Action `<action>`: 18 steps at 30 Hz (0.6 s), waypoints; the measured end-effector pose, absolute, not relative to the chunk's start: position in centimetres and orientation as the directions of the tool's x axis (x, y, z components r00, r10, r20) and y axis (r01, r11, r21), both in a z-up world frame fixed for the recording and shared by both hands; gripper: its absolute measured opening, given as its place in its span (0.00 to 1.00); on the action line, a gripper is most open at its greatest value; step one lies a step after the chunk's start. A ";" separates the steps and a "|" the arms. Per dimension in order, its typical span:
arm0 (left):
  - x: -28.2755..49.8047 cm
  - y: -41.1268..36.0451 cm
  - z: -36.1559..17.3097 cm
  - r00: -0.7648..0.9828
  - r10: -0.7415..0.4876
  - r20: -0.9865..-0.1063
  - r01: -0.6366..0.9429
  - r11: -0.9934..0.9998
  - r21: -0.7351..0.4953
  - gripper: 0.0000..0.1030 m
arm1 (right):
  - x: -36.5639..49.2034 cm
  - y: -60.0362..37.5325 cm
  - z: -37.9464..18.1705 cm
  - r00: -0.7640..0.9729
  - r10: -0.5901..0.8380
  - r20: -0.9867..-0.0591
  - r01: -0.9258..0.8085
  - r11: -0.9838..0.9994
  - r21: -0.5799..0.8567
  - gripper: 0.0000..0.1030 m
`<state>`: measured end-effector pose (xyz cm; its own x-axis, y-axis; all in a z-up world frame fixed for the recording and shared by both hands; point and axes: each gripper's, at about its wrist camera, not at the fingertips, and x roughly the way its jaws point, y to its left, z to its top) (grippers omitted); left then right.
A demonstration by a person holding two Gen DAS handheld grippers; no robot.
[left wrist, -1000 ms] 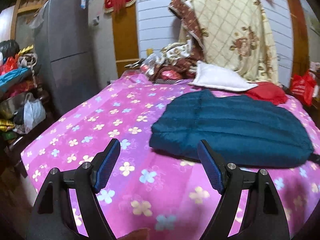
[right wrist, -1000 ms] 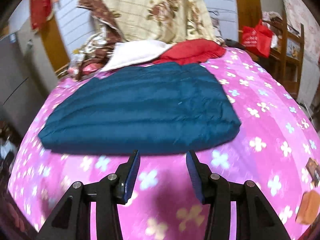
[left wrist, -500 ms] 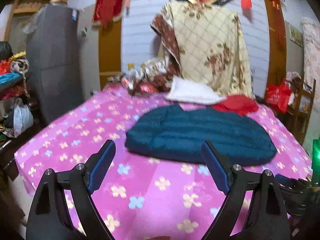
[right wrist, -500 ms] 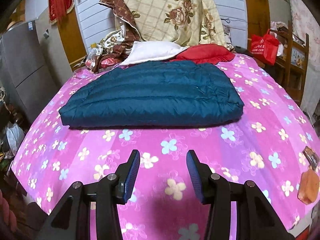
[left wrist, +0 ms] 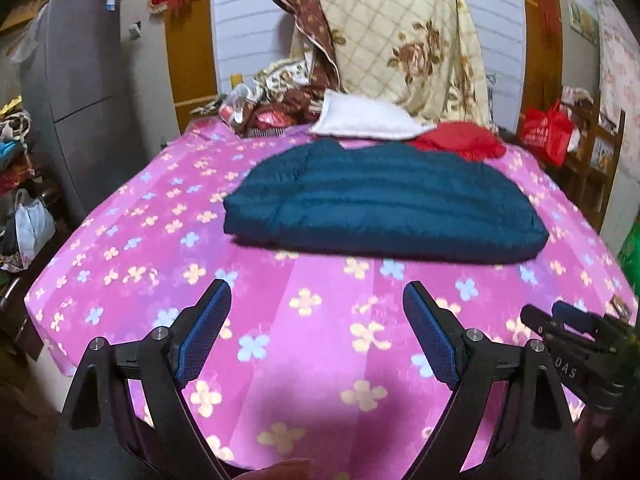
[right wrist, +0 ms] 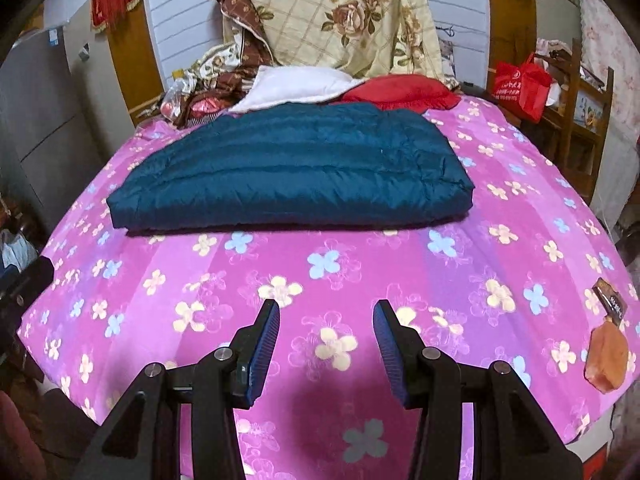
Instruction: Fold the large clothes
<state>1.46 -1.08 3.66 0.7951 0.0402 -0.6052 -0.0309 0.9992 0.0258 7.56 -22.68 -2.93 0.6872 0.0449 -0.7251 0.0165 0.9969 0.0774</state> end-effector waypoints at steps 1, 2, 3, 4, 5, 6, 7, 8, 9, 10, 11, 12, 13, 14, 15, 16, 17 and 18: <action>1.5 -1.1 3.4 0.789 0.038 -0.613 -0.028 0.999 0.025 0.85 | 7.6 -22.6 -3.1 0.682 0.041 -0.730 0.016 0.997 0.071 0.45; 1.6 -1.2 3.2 0.783 0.034 -0.622 -0.026 0.999 0.022 0.85 | 7.6 -22.5 -3.2 0.679 0.040 -0.733 0.015 0.998 0.067 0.45; 1.7 -1.2 3.0 0.775 0.030 -0.631 -0.023 1.000 0.019 0.85 | 7.7 -22.3 -3.3 0.676 0.038 -0.736 0.012 0.998 0.062 0.45; 1.8 -1.2 2.9 0.771 0.029 -0.637 -0.023 1.000 0.018 0.85 | 7.7 -22.2 -3.4 0.674 0.038 -0.738 0.008 0.998 0.059 0.45; 1.9 -1.3 2.8 0.766 0.029 -0.642 -0.023 1.000 0.018 0.85 | 7.7 -22.1 -3.5 0.671 0.037 -0.740 0.005 0.999 0.054 0.45; 2.0 -1.3 2.7 0.763 0.028 -0.646 -0.021 1.000 0.019 0.85 | 7.7 -21.9 -3.6 0.669 0.035 -0.742 0.003 0.999 0.051 0.45; 2.1 -1.3 2.6 0.762 0.027 -0.648 -0.020 1.000 0.019 0.85 | 7.8 -21.9 -3.7 0.666 0.035 -0.745 0.001 0.999 0.047 0.45; 2.1 -1.3 2.5 0.759 0.029 -0.650 -0.021 1.000 0.020 0.85 | 7.8 -21.8 -3.7 0.664 0.034 -0.747 0.000 0.999 0.045 0.45; 2.2 -1.3 2.4 0.758 0.031 -0.652 -0.023 1.000 0.021 0.85 | 7.8 -21.6 -3.8 0.663 0.033 -0.748 0.000 0.999 0.043 0.45; 2.2 -1.2 2.3 0.755 0.029 -0.656 -0.022 1.000 0.020 0.85 | 7.8 -21.6 -3.9 0.661 0.031 -0.749 -0.002 0.999 0.040 0.46; 2.3 -1.2 2.2 0.751 0.027 -0.660 -0.020 1.000 0.018 0.85 | 7.9 -21.5 -4.0 0.660 0.030 -0.751 -0.003 0.999 0.037 0.46; 2.4 -1.2 2.0 0.746 0.025 -0.666 -0.019 1.000 0.016 0.85 | 7.9 -21.4 -4.1 0.658 0.029 -0.753 -0.003 0.999 0.036 0.46; 2.5 -1.2 1.9 0.741 0.024 -0.671 -0.018 1.000 0.016 0.85 | 7.9 -21.3 -4.2 0.655 0.028 -0.755 -0.003 0.999 0.035 0.46; 2.5 -1.2 1.8 0.738 0.024 -0.674 -0.017 1.000 0.016 0.85 | 8.0 -21.2 -4.3 0.653 0.028 -0.757 -0.004 0.999 0.033 0.46; 2.5 -1.2 1.7 0.736 0.023 -0.677 -0.017 1.000 0.015 0.85 | 8.0 -21.2 -4.4 0.651 0.027 -0.759 -0.006 1.000 0.030 0.46; 2.6 -1.2 1.6 0.733 0.023 -0.680 -0.017 1.000 0.016 0.85 | 8.0 -21.1 -4.5 0.649 0.025 -0.761 -0.008 1.000 0.026 0.46; 2.6 -1.2 1.5 0.731 0.025 -0.682 -0.018 1.000 0.017 0.85 | 8.0 -21.0 -4.6 0.648 0.024 -0.762 -0.008 1.000 0.024 0.46; 2.7 -1.2 1.4 0.729 0.026 -0.684 -0.018 1.000 0.018 0.85 | 8.1 -21.0 -4.6 0.648 0.023 -0.762 -0.009 1.000 0.023 0.46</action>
